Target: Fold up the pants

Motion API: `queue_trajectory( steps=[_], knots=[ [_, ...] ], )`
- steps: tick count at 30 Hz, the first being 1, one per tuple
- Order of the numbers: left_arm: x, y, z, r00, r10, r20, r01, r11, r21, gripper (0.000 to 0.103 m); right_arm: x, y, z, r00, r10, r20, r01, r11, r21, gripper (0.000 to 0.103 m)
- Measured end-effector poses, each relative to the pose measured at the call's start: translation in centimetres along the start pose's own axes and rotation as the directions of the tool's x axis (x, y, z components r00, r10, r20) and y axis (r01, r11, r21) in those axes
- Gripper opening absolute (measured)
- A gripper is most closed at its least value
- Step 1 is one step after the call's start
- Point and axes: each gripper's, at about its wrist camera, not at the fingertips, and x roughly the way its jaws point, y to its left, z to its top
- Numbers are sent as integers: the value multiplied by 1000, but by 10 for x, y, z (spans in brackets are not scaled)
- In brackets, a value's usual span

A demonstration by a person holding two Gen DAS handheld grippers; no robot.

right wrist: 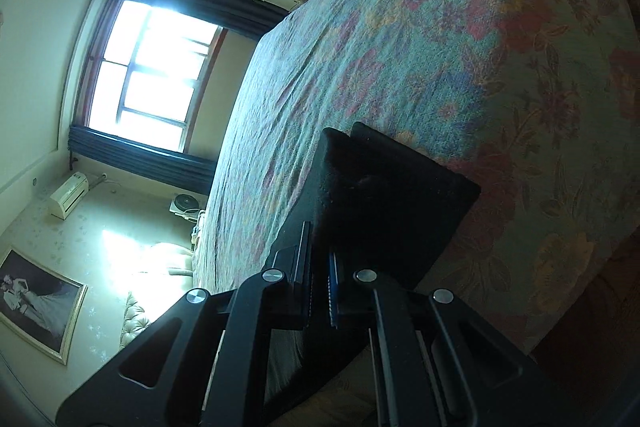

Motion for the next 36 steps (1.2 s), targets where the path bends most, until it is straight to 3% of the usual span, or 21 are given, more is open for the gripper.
queue_trajectory(
  steps=[6,10,12,14,18,26,28,29,31,34,36],
  knots=[
    [-1,4,-6,999,9,-32,-8,1000,30,12,4,-36,-11,998,-49,-38,52,995,83,6],
    [4,3,-2,999,6,-47,-4,999,34,12,2,-48,-12,999,-25,-25,28,990,141,19],
    [6,0,-2,999,3,-51,-1,999,40,12,-1,-48,-10,999,-36,-1,36,992,124,20],
    [9,-4,-3,998,5,-59,-2,998,63,12,-4,-41,-8,998,-67,12,66,995,68,10],
    [13,-10,-5,997,30,-68,-20,991,135,12,-7,-24,-5,992,-117,50,119,992,-40,8],
    [9,-10,-3,991,44,-130,-16,978,207,14,-8,-58,-4,995,-80,60,77,995,59,16],
    [5,-14,-7,987,49,-153,-10,969,246,28,-19,-58,-2,987,-124,98,118,991,64,37],
    [2,-16,-10,985,51,-162,-6,965,263,35,-27,-58,1,975,-172,137,163,984,78,42],
    [-4,-24,-16,983,51,-177,3,956,293,65,-46,-64,8,950,-235,203,215,969,118,43],
    [-16,-39,-25,977,26,-212,53,932,358,71,-54,-53,12,942,-254,219,244,967,69,44],
    [-30,-52,-26,978,20,-210,74,900,430,73,-49,-31,13,951,-227,208,231,973,2,48]
  ],
)
